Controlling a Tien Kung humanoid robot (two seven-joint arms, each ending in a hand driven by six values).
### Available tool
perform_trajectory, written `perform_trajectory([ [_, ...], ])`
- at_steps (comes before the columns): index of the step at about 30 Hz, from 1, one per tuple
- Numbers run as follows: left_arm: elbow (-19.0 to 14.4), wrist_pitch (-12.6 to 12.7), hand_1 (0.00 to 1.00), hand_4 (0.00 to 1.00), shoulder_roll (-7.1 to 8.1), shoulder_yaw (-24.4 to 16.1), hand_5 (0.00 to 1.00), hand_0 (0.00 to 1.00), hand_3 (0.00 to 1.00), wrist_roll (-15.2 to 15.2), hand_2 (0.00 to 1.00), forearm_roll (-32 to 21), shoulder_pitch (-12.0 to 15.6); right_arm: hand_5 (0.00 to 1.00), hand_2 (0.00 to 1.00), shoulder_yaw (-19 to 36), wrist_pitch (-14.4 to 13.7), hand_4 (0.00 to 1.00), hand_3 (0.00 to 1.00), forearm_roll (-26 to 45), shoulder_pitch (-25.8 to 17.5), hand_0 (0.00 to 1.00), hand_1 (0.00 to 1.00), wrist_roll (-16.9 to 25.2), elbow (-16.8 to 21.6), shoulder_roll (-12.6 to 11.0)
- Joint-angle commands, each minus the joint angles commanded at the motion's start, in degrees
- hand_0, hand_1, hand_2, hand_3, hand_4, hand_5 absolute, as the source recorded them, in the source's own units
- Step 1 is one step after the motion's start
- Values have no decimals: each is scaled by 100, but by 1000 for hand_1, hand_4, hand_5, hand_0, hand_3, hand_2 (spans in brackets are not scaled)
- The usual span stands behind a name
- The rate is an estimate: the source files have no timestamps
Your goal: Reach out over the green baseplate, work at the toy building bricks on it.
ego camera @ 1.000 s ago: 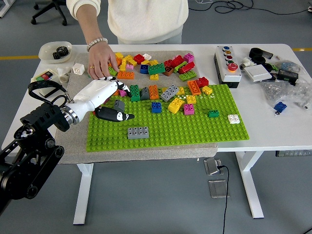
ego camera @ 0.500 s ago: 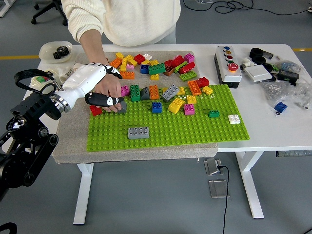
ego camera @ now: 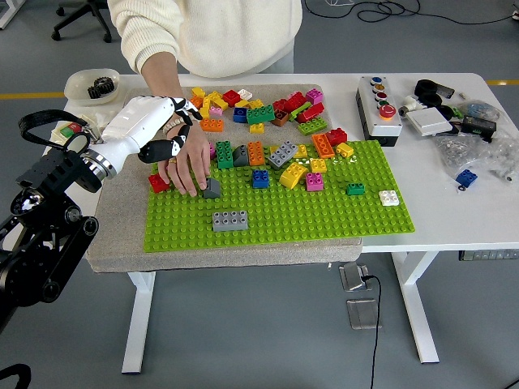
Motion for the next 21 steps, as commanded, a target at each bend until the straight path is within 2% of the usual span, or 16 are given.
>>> perform_trajectory([
  [4, -2, -32, 632, 220, -2, -16, 2, 614, 616, -7, 574, -26, -14, 523, 614, 4, -1, 716, 521, -3, 2, 728, 607, 1, 0, 0],
  [8, -9, -198, 632, 220, -3, -38, 2, 614, 616, -13, 574, -25, -26, 523, 614, 9, -2, 716, 521, -1, 5, 728, 607, 2, 0, -2],
  [9, -8, -258, 737, 680, -4, -44, 178, 758, 726, -15, 665, -10, -30, 523, 614, 9, -3, 716, 521, 0, 7, 729, 607, 2, 0, -2],
  [14, 22, -454, 737, 680, -8, -50, 178, 758, 726, 7, 665, 33, -58, 523, 614, 11, -2, 716, 521, -1, 11, 729, 607, 2, 0, -3],
  [15, 39, -481, 774, 816, -8, -49, 194, 790, 786, 11, 721, 41, -65, 524, 614, 12, -2, 716, 521, -4, 10, 730, 607, 2, 0, -4],
  [20, 126, -541, 774, 816, -13, -27, 194, 790, 786, 15, 721, 83, -84, 524, 614, 10, -1, 716, 521, -18, 2, 730, 607, 2, 0, -4],
  [21, 139, -545, 803, 845, -15, -22, 193, 835, 772, 15, 731, 83, -85, 523, 614, 10, 0, 716, 521, -19, 0, 729, 607, 2, 0, -4],
])
